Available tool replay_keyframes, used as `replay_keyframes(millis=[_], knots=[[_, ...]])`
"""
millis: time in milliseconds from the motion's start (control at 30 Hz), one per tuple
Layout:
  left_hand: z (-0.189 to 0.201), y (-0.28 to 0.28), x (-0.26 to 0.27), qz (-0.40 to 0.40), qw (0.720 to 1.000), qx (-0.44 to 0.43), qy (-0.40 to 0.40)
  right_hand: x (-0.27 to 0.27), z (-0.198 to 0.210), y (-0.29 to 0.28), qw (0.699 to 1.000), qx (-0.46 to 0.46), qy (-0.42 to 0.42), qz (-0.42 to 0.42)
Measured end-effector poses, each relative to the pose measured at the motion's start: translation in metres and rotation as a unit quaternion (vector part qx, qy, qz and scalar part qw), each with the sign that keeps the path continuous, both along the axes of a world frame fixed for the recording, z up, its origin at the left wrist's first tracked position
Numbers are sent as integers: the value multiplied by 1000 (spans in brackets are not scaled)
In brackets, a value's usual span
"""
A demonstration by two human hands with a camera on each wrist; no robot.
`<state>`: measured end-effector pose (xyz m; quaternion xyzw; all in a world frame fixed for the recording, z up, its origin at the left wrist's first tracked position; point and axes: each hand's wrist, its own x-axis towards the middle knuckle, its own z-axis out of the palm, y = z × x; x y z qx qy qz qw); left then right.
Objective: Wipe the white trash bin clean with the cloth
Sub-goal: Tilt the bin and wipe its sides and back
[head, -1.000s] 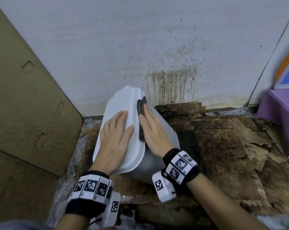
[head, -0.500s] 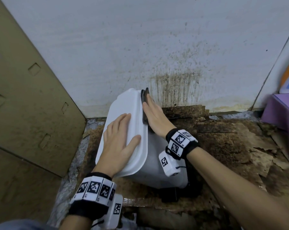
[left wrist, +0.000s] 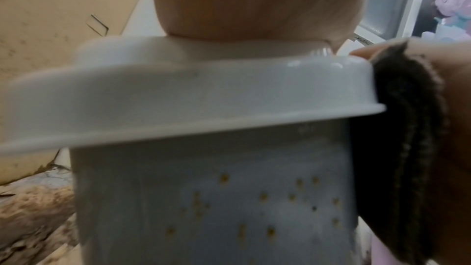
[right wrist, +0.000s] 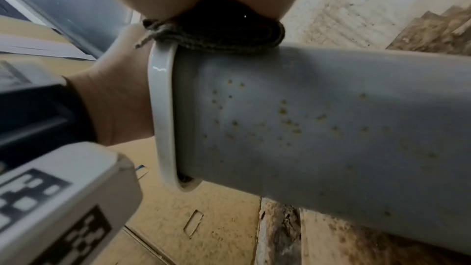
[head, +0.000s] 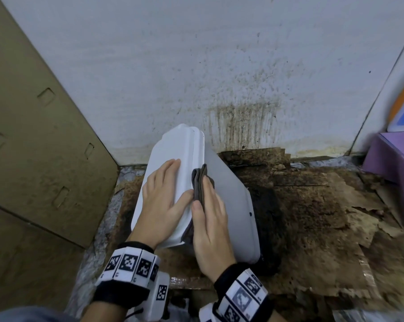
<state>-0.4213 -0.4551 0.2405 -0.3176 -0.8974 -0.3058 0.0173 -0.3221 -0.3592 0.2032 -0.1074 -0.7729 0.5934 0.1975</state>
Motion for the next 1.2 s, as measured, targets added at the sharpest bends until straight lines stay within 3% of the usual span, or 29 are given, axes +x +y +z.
replay_keyframes(millis=[467, 633, 733, 900, 1000, 1067, 1200], knots=[[3, 13, 5, 15, 1000, 4, -25, -1, 9, 17, 999, -48, -21, 14], [7, 35, 19, 5, 1000, -12, -11, -2, 17, 43, 996, -89, -29, -2], [12, 53, 30, -3, 1000, -14, -17, -2, 24, 67, 997, -69, -23, -17], [25, 80, 42, -25, 992, 58, -112, 14, 31, 104, 994, -32, -99, -29], [34, 82, 43, -41, 963, 155, -216, 22, 30, 122, 991, -35, -120, -48], [38, 78, 40, -47, 948, 202, -240, 25, 29, 133, 989, -34, -135, -50], [31, 66, 31, -4, 981, 164, -108, 28, 23, 144, 989, -39, -139, -45]])
